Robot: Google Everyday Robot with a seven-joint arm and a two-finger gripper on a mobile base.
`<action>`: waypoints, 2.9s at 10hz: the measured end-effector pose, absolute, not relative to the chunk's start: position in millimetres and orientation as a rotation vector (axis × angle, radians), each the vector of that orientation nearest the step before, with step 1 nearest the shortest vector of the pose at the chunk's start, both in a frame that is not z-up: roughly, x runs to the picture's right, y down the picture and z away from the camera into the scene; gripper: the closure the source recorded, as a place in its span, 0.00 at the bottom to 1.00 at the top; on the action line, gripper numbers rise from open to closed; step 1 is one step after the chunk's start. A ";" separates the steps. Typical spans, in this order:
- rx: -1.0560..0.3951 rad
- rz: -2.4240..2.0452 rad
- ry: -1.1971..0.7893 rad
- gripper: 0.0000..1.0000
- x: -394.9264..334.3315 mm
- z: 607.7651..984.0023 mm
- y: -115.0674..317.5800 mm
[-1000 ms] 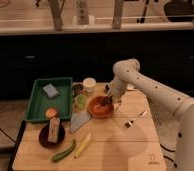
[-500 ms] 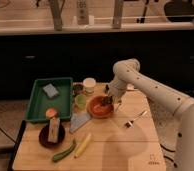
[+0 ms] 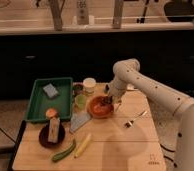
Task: Place grapes in red bowl
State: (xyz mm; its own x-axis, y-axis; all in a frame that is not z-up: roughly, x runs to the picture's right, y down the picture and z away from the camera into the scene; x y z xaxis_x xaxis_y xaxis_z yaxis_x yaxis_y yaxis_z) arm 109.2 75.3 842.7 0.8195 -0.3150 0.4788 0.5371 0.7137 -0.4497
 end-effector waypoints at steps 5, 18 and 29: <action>-0.611 -0.490 -0.391 0.64 108.4 841.6 74.9; -0.616 -0.519 -0.386 0.20 101.1 841.8 76.4; -0.609 -0.537 -0.387 0.20 96.4 841.8 75.5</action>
